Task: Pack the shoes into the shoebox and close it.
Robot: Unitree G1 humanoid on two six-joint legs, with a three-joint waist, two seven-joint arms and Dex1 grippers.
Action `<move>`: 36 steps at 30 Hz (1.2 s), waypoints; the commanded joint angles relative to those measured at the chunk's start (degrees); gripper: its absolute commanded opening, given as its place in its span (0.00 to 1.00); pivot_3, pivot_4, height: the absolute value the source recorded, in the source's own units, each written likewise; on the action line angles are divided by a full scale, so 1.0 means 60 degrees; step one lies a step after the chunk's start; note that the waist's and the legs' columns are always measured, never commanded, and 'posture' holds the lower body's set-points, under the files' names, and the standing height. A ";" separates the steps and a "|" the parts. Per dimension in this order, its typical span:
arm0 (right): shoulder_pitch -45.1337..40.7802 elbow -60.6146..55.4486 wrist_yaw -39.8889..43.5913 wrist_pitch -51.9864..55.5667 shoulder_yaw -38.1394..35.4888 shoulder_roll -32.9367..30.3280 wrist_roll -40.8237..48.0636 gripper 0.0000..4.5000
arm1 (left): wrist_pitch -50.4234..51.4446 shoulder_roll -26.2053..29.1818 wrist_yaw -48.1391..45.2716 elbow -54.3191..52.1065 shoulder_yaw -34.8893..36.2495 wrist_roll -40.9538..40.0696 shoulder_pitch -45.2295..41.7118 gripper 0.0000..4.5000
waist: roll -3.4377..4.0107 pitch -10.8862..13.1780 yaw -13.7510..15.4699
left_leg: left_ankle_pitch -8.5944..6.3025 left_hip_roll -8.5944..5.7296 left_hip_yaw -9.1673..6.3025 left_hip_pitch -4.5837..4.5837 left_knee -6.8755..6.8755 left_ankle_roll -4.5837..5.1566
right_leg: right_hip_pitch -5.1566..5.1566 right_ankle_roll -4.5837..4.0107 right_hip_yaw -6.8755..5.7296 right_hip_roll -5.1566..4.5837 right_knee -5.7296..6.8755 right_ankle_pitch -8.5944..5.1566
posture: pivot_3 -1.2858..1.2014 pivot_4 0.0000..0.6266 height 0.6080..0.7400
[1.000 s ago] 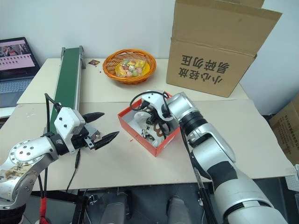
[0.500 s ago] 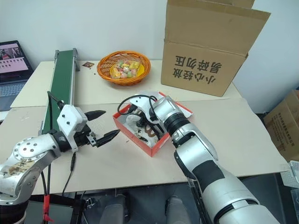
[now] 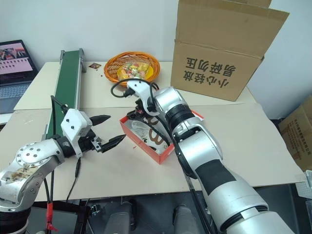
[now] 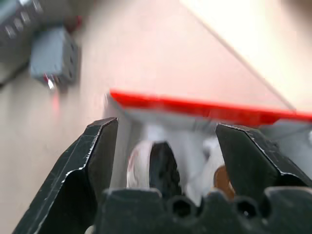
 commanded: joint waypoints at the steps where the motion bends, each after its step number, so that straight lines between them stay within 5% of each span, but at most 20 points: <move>1: -0.0347 -0.0728 -0.0427 0.0533 -0.0916 -0.0396 0.0562 0.84 | -0.0214 -0.0007 0.0040 -0.0073 -0.0044 0.0135 -0.0222 1.00 | 0.0000 0.0000 0.0006 | 0.0000 0.0000 0.0000 -0.0001 0.0000 0.0000 | 0.0000 0.0000 -0.0001 0.0000 0.0000 0.0000 | 0.52 0.24 0.85; 5: 0.0244 -0.2093 -0.1383 0.1391 -0.2503 -0.0964 0.1574 0.78 | -0.0268 -0.0089 0.0090 -0.0124 -0.0177 0.0165 -0.0266 1.00 | -0.0002 0.0001 0.0011 | 0.0001 0.0000 -0.0001 -0.0006 0.0000 0.0000 | -0.0003 -0.0001 0.0000 0.0000 0.0003 0.0002 | 0.52 0.24 0.85; 12: 0.3353 -0.7223 -0.3287 0.2600 -0.5620 -0.1641 0.3487 0.30 | -0.0299 -0.0627 0.0440 -0.0116 -0.0213 0.0134 -0.0287 1.00 | -0.0001 0.0001 0.0223 | 0.0002 -0.0002 -0.0005 -0.0004 0.0022 0.0002 | 0.0030 0.0008 -0.0003 -0.0001 -0.0009 0.0000 | 0.52 0.24 0.85; 16: 0.5196 -0.9083 -0.3871 0.2854 -0.6387 -0.2453 0.3679 0.02 | -0.0287 -0.1016 0.0652 -0.0056 -0.0406 0.0174 -0.0305 1.00 | 0.0009 0.0006 0.0236 | 0.0004 -0.0002 -0.0005 0.0000 0.0028 0.0006 | 0.0023 0.0008 0.0001 0.0000 0.0008 0.0000 | 0.52 0.24 0.85; 22: 0.6873 -0.9823 -0.3717 0.3033 -0.7002 -0.3739 0.4167 0.02 | -0.0352 -0.1266 0.0610 0.0180 -0.0709 0.0277 -0.0472 1.00 | 0.0020 0.0004 0.0176 | 0.0003 -0.0003 -0.0002 0.0018 0.0043 0.0006 | 0.0049 0.0031 0.0007 -0.0001 -0.0012 -0.0013 | 0.52 0.24 0.85; 27: 0.9006 -0.9104 -0.1632 0.2006 -0.4241 -0.6155 0.2955 0.02 | -0.0384 -0.1248 0.0444 0.0349 -0.0789 0.0313 -0.0704 1.00 | 0.0035 0.0006 0.0225 | 0.0001 -0.0003 -0.0008 0.0026 0.0041 0.0010 | 0.0070 0.0069 0.0009 0.0000 -0.0019 -0.0054 | 0.52 0.24 0.85; 36: 0.7901 -0.6117 -0.0250 -0.0110 -0.2063 -0.5316 0.2424 0.02 | -0.0371 -0.1186 0.0299 0.0495 -0.0759 0.0359 -0.0984 1.00 | 0.0034 0.0007 -0.0020 | -0.0011 -0.0004 -0.0011 0.0044 0.0083 0.0025 | 0.0106 0.0035 0.0021 0.0001 -0.0039 -0.0074 | 0.52 0.24 0.85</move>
